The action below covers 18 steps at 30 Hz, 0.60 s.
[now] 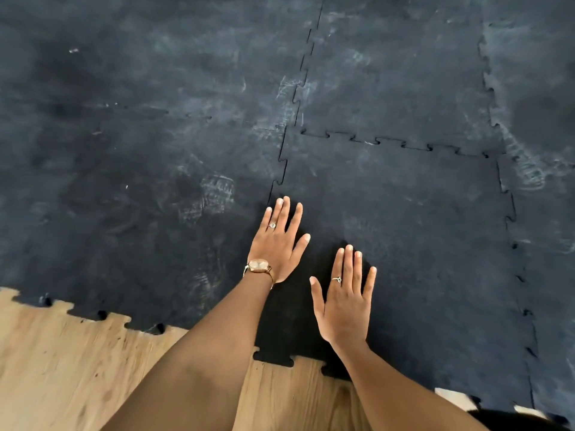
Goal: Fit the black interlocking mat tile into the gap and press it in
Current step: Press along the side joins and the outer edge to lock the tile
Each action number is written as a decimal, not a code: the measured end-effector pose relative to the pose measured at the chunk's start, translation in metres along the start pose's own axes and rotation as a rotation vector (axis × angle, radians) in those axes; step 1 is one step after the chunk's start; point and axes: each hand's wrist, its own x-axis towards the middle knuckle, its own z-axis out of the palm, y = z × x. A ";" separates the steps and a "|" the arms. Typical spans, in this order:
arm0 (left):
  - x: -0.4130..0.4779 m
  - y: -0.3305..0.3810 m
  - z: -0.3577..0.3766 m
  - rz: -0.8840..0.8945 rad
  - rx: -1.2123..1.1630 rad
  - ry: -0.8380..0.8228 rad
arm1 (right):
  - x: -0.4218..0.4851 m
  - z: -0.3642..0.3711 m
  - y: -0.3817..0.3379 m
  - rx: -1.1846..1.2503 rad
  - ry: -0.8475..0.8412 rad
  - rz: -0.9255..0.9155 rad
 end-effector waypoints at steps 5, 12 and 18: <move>0.002 -0.004 0.005 -0.011 -0.025 0.001 | 0.002 -0.001 0.002 -0.007 -0.046 -0.008; 0.005 -0.005 0.002 0.003 -0.011 -0.059 | 0.007 -0.004 0.008 0.043 -0.146 -0.049; 0.004 -0.005 0.000 -0.002 -0.002 -0.047 | 0.015 -0.011 0.009 0.080 -0.280 -0.061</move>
